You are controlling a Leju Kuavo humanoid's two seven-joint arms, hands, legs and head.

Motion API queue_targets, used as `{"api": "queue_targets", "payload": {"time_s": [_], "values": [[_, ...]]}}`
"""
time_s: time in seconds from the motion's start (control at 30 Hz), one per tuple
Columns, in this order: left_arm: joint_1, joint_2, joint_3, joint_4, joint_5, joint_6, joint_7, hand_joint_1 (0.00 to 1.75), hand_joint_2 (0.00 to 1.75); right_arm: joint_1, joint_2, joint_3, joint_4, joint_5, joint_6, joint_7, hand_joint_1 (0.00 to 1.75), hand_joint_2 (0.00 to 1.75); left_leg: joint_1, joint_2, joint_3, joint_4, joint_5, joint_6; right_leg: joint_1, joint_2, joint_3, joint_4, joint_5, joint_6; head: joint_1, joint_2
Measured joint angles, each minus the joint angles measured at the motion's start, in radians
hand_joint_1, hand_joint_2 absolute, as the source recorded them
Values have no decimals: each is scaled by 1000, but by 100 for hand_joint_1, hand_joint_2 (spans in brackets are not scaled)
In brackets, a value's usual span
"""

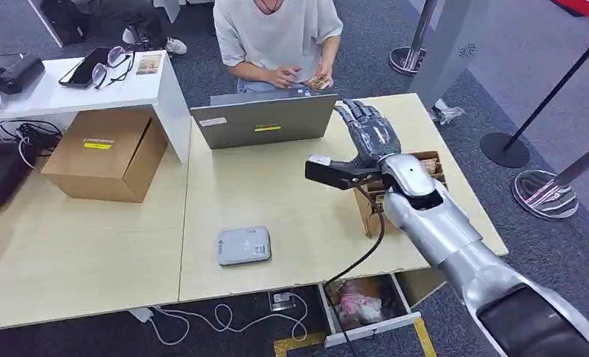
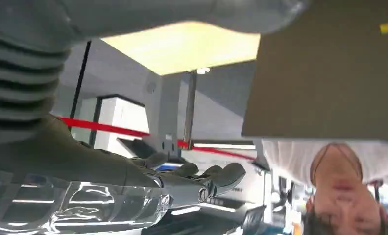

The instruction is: Pass the card to the sensor for recognition and then transmit it.

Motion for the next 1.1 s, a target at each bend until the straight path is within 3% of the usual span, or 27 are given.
{"api": "queue_targets", "payload": {"time_s": [0.2,0.43,0.63,0.9,0.93,1.1], "values": [[23,11,2,0,29,-19,-24,0,0,-15,-101,25,-106,-86,114,6,0,0,0,-1,0,0,0,0,0,0,0,0,0,0,0,0],[40,20,2,0,34,-31,-32,0,0,-35,-257,61,-262,-178,257,16,0,0,0,-1,-1,0,0,1,0,-1,0,-1,0,0,0,0],[45,24,2,0,32,-42,-44,0,0,-42,-339,112,-308,-191,303,26,0,0,0,-1,-1,0,0,0,0,-2,0,-1,0,0,0,0],[62,43,2,0,7,-68,-53,0,0,-31,-400,171,-322,-200,296,52,0,0,0,-1,-1,0,0,0,0,-2,0,0,0,0,0,0],[62,44,2,0,6,-69,-55,0,0,-31,-403,176,-322,-199,295,52,0,175,0,-1,-1,0,0,0,0,-1,0,0,0,0,0,0],[62,45,2,0,-5,-63,-61,0,0,-31,-412,212,-301,-187,257,51,0,175,0,-1,-1,0,0,0,0,-1,0,0,0,0,0,0]]}}
